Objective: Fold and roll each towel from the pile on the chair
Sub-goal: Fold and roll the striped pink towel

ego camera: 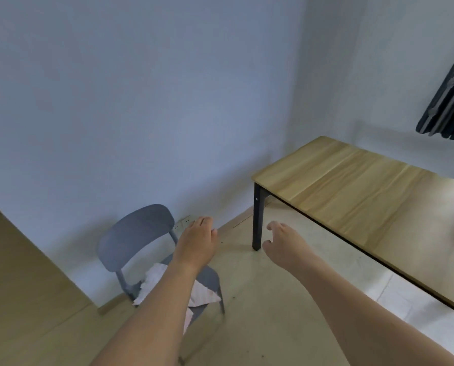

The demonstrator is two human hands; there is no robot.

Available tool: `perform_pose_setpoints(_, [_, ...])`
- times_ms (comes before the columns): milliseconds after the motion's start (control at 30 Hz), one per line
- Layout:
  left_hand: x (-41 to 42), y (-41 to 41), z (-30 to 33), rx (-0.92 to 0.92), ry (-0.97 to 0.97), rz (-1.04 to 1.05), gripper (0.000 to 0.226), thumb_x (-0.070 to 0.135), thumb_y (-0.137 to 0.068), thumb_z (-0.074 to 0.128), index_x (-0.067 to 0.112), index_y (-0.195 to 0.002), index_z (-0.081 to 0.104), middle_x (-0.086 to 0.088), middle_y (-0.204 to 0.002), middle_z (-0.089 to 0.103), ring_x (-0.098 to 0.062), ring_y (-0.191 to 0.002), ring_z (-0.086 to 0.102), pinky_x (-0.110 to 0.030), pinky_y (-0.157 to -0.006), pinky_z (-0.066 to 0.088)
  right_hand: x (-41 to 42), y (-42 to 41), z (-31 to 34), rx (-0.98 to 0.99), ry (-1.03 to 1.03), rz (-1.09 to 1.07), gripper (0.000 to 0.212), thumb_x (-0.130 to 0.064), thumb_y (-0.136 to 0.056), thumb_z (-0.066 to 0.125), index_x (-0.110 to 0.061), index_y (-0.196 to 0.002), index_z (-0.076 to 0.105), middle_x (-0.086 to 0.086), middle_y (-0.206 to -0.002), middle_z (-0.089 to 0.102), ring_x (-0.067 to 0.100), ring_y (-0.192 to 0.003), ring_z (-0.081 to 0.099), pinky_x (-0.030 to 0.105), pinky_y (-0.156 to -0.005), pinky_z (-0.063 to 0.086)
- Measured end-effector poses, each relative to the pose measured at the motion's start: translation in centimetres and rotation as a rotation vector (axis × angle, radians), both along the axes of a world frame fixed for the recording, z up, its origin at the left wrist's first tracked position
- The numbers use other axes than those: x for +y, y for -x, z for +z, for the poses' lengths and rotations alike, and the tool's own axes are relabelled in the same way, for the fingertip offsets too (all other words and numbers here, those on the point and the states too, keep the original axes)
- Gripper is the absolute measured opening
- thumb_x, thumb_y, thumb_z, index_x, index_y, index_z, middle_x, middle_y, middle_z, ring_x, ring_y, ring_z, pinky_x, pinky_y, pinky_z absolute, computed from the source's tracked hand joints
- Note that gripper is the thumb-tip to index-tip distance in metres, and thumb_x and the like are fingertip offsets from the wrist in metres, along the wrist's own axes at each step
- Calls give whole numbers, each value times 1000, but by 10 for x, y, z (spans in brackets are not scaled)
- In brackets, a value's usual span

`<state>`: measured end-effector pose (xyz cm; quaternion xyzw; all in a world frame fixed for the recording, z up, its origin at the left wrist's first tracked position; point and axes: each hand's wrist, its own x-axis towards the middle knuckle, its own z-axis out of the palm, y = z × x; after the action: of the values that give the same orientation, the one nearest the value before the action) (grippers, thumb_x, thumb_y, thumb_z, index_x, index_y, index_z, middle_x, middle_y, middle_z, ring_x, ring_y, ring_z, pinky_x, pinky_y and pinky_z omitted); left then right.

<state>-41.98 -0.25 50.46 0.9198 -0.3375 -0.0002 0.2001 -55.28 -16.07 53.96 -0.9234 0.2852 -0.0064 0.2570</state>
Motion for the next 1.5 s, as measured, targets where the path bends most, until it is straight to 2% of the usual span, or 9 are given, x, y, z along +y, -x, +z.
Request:
perform_pose_setpoints(400, [118,-161,-26,134,-16,47,39,12,-99,35,7,-135,46,-7,-141,46,-24,-127,44,-32,-102,36,116,-160,-13,41,-115,19,48,-22,-94,46,-16,-140,39,3,-139,48,20,-120,51,29,-94,43])
perform_pose_setpoints(667, [187,-244,-108,352,-184,159,36,16,-99,34,11,-131,48,-7,-133,51,-24,-115,52,-31,-90,42,168,-256,-102,174,-360,33,43,-16,-94,42,-16,-137,42,3,-135,48,16,-102,51,26,-82,46])
perform_pose_setpoints(800, [189,-301,-185,481,-183,186,24,18,-95,36,12,-108,55,-6,-105,62,-27,-94,59,-38,-81,50,173,-321,-177,281,-333,33,42,-12,-95,41,-12,-137,41,7,-133,51,21,-110,52,22,-79,37])
perform_pose_setpoints(967, [197,-351,-337,728,-204,315,36,15,-94,37,5,-126,51,-10,-124,58,-25,-110,56,-28,-79,41,175,-411,-311,367,-261,128,43,-11,-96,39,-11,-139,37,8,-133,50,24,-111,53,26,-81,41])
perform_pose_setpoints(1067, [199,-363,-425,769,-224,342,20,13,-93,40,8,-106,53,-11,-117,58,-25,-102,56,-31,-81,45,177,-455,-399,400,-240,201,31,-12,-96,37,-19,-124,48,1,-120,52,18,-98,54,25,-74,41])
perform_pose_setpoints(1133, [198,-369,-476,731,-198,376,20,17,-93,45,7,-107,54,-11,-118,58,-28,-106,57,-32,-86,46,182,-479,-452,394,-225,221,20,-11,-96,35,-19,-108,49,-1,-106,51,15,-84,50,24,-68,38])
perform_pose_setpoints(1267, [193,-371,-550,416,-282,405,48,39,-95,39,12,-134,40,-7,-129,46,-25,-118,46,-36,-95,42,187,-517,-538,314,-208,288,27,-13,-97,35,-13,-119,50,6,-116,54,24,-105,54,28,-78,41])
perform_pose_setpoints(1367, [188,-368,-577,254,-221,464,56,47,-92,36,17,-139,33,-3,-129,44,-23,-119,41,-35,-97,35,193,-541,-580,296,-110,327,21,-22,-96,36,-13,-106,51,9,-118,50,33,-116,46,38,-92,42])
perform_pose_setpoints(1500, [189,-361,-598,143,-117,497,53,50,-91,37,23,-137,36,1,-127,42,-21,-120,40,-34,-100,31,205,-555,-611,227,-27,343,34,-30,-93,46,-22,-126,52,7,-129,47,31,-125,36,39,-100,34])
